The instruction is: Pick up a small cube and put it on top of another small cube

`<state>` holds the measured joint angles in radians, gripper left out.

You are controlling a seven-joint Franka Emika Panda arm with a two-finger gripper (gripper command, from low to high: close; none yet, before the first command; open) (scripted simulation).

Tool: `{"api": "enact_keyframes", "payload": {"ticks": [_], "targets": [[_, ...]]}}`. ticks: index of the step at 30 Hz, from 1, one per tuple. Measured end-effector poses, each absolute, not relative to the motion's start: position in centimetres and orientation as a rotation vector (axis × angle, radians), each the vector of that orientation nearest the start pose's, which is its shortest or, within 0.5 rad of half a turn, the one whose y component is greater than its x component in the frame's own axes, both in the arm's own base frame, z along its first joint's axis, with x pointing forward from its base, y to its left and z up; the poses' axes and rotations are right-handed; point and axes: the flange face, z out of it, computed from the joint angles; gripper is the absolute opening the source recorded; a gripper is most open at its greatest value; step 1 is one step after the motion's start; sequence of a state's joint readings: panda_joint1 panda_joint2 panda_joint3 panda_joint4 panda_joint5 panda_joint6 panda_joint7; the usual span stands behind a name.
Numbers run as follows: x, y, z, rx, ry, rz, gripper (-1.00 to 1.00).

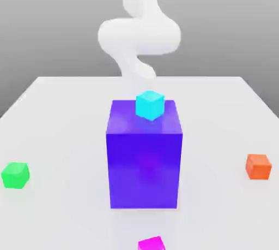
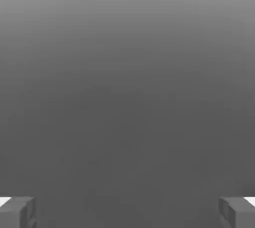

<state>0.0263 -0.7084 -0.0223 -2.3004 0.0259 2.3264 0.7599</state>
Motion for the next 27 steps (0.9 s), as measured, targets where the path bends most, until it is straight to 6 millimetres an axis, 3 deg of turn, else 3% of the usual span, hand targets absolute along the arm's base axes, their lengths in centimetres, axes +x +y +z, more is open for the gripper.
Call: {"api": "enact_keyframes", "payload": {"ticks": [7, 14, 20, 27], "targets": [[46.1, 0.5, 57.9, -2.611, 0.931, -0.677, 0.00], [51.3, 1.7, 46.3, -2.734, 0.873, -0.446, 0.00], [53.3, 2.8, 35.8, -2.847, 0.820, -0.264, 0.00], [53.1, 2.9, 23.6, -2.993, 0.767, -0.070, 0.00]]}}
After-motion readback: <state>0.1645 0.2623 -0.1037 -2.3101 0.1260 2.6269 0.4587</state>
